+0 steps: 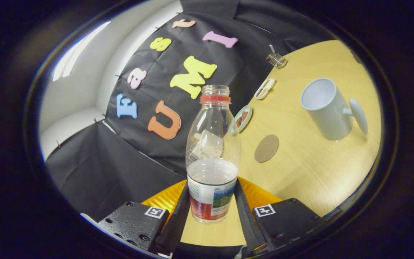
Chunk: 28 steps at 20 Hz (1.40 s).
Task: Take the bottle from table, then pour the juice into the cup, finally place the bottle on the coaster
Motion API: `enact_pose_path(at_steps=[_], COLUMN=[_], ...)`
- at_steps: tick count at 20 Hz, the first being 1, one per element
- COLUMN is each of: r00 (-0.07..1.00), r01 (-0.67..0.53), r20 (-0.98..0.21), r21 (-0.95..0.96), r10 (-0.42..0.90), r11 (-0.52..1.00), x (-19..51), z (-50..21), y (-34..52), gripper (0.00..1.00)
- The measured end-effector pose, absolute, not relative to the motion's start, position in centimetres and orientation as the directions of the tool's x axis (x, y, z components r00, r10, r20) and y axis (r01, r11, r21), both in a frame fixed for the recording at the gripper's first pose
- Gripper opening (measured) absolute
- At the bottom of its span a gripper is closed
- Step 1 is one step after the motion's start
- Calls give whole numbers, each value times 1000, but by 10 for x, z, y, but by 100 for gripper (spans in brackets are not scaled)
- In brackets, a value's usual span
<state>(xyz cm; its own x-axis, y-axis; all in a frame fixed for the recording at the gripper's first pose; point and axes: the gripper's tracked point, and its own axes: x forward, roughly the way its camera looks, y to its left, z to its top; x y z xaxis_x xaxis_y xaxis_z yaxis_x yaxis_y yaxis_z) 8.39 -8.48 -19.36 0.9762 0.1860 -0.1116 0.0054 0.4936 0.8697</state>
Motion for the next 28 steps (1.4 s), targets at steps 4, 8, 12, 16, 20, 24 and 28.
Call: enact_pose_path(at_steps=[4, 8, 12, 16, 20, 24, 28], r00=[982, 983, 988, 992, 994, 995, 996], r01=[19, 9, 6, 3, -7, -5, -14], r20=[-95, -66, -36, -18, 2, 7, 21], r21=[909, 948, 980, 993, 999, 1000, 997], r10=[163, 172, 147, 127, 107, 101, 86], r11=[417, 317, 198, 120, 50, -20, -78], x=[85, 93, 101, 108, 111, 115, 116], z=[-192, -185, -177, -174, -167, -166, -165], y=[-95, -97, -107, -112, -117, -115, -117], gripper=[74, 74, 74, 74, 74, 74, 74])
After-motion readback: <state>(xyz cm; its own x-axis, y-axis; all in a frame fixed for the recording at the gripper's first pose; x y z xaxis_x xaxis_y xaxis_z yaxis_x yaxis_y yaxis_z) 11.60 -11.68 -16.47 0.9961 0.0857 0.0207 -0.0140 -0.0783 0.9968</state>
